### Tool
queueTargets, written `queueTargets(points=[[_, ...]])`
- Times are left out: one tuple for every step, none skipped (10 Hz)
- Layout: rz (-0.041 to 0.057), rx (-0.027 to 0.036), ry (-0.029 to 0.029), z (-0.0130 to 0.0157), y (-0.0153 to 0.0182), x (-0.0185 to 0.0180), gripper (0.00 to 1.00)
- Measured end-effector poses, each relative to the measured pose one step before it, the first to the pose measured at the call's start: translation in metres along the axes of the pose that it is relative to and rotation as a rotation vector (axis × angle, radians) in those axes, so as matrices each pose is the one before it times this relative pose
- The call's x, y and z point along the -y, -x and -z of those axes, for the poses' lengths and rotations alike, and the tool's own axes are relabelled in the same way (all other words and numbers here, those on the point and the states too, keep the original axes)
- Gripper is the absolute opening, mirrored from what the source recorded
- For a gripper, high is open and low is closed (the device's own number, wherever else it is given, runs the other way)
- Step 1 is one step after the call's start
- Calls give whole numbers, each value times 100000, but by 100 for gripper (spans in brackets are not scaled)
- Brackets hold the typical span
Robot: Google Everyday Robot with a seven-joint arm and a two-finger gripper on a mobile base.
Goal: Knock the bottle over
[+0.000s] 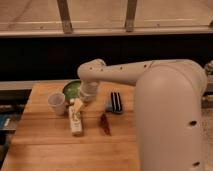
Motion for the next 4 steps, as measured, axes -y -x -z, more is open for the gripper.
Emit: queueTargets(points=[[-4940,1120,-3657,1195,-1599,1627,80],[-3690,763,-2620,863,-1342,1278,80],[-5283,1271,-2642,982,-1700,1774,80],[-3573,585,-1821,546,-1119,1389,80]])
